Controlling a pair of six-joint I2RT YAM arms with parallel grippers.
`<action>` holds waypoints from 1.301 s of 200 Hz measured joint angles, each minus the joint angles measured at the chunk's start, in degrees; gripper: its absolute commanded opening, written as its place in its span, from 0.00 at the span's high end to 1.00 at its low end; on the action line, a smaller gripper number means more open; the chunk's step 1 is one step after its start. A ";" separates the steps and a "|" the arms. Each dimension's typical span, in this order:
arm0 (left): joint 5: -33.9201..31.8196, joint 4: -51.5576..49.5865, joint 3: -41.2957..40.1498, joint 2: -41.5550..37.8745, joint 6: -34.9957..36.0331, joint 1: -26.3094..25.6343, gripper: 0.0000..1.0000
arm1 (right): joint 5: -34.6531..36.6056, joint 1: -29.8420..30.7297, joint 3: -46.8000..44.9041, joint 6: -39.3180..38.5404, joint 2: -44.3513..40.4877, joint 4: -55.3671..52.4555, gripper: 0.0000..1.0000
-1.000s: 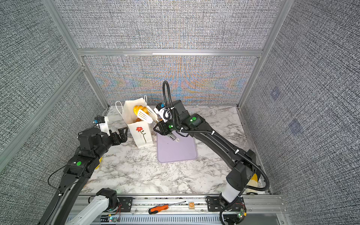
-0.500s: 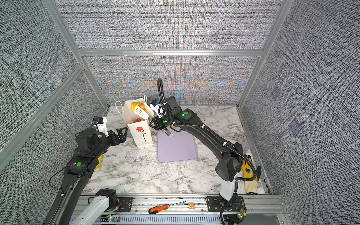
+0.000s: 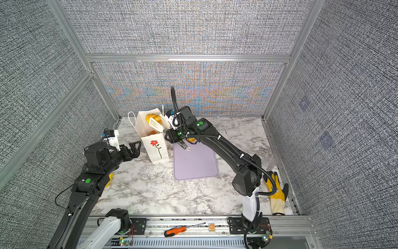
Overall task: Pack bread into a paper bag
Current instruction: Place the bread in the paper bag.
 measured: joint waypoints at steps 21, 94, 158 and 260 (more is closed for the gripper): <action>0.15 0.00 -0.35 -0.07 0.00 -0.02 0.00 | 0.57 0.24 0.79 -0.24 0.28 -0.68 0.49; 0.17 -0.50 -0.22 -0.50 0.02 0.00 0.01 | 2.03 0.61 3.19 -1.25 0.52 -3.28 0.40; 1.09 -1.55 0.72 -0.55 0.59 -0.02 0.01 | 2.89 1.46 4.11 -2.19 -0.33 -5.03 0.40; 4.04 -1.29 1.07 -2.19 0.79 -0.52 0.01 | 5.38 2.01 -2.73 -4.39 -9.11 -5.14 0.40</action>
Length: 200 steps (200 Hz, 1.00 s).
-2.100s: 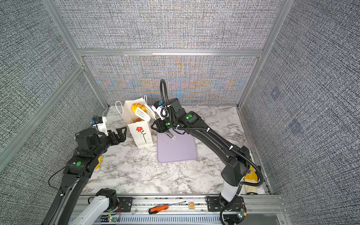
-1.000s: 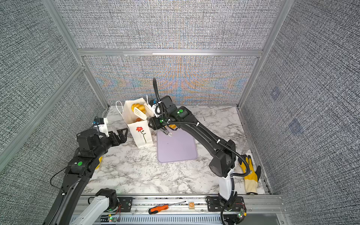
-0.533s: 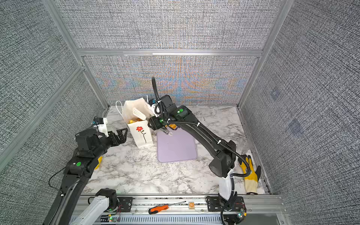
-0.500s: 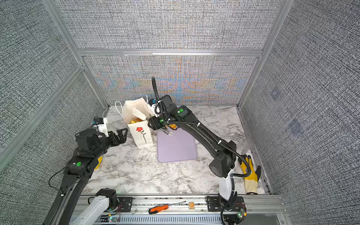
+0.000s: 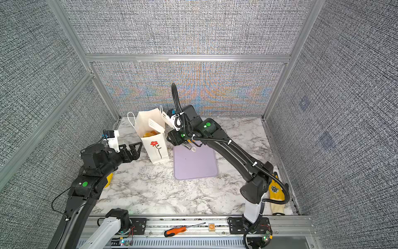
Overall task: Pack bread into a paper bag
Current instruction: Place the bread in the paper bag, then move the bread onto the tray.
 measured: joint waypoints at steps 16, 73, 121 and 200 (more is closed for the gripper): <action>0.02 0.02 -0.02 -0.02 -0.35 -0.59 0.01 | 0.46 0.00 -1.88 -0.07 -1.66 -0.02 0.40; -2.95 1.36 -0.68 -1.01 -1.79 -4.72 0.01 | 3.13 -0.04 -8.72 -0.94 -7.34 0.07 0.40; -6.40 2.38 -0.98 -0.90 -2.64 -9.70 0.01 | 4.83 -0.46 -13.57 -1.73 -10.45 0.09 0.40; -10.97 3.02 -1.55 0.15 -3.61 -15.61 0.01 | 9.25 -2.32 -23.37 -1.92 -13.77 0.24 0.40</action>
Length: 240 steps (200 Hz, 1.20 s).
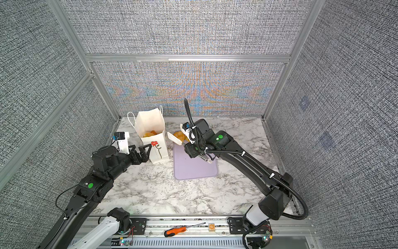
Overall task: Pack bread into a paper bag
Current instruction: Move the bread onto the tray.
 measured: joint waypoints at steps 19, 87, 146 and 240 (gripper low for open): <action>-0.92 0.09 0.00 0.24 0.02 -1.05 0.01 | 1.25 -1.18 -2.19 -0.28 -0.20 0.04 0.40; -2.95 0.09 0.00 1.33 0.07 -4.79 0.02 | 2.80 -5.33 -6.23 -1.55 2.25 -0.11 0.40; -4.87 0.11 -0.02 3.06 0.04 -8.46 0.03 | 4.35 -8.39 -9.16 -2.62 5.33 0.74 0.40; -9.20 0.57 -0.61 3.37 0.07 -12.61 0.02 | 6.54 -11.98 -9.44 -7.85 13.03 3.65 0.40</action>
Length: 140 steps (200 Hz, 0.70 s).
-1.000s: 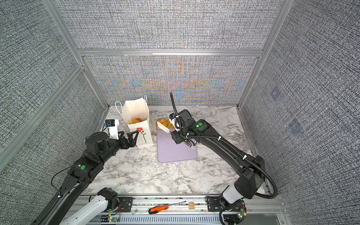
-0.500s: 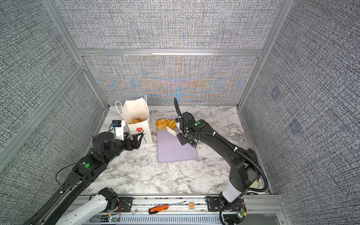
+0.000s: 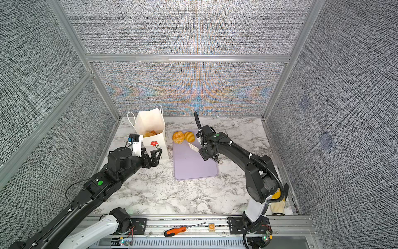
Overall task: Pack bread into a paper bag
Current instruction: Move the bread onto the tray.
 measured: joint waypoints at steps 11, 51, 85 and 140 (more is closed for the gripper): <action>-0.59 0.11 0.00 -0.26 0.00 -0.04 0.02 | 0.39 -0.44 0.50 -0.96 1.20 0.39 0.40; -0.94 0.22 -1.16 -0.98 0.00 -0.15 0.02 | -0.68 -1.84 1.11 -4.26 4.50 3.58 0.39; -1.70 0.22 -1.18 -1.11 0.00 -0.15 0.01 | -1.88 -2.97 3.93 -6.45 8.76 4.44 0.39; -2.14 -0.31 -1.18 -0.52 0.02 -0.15 0.01 | -3.78 -4.74 8.33 -7.96 12.76 4.70 0.39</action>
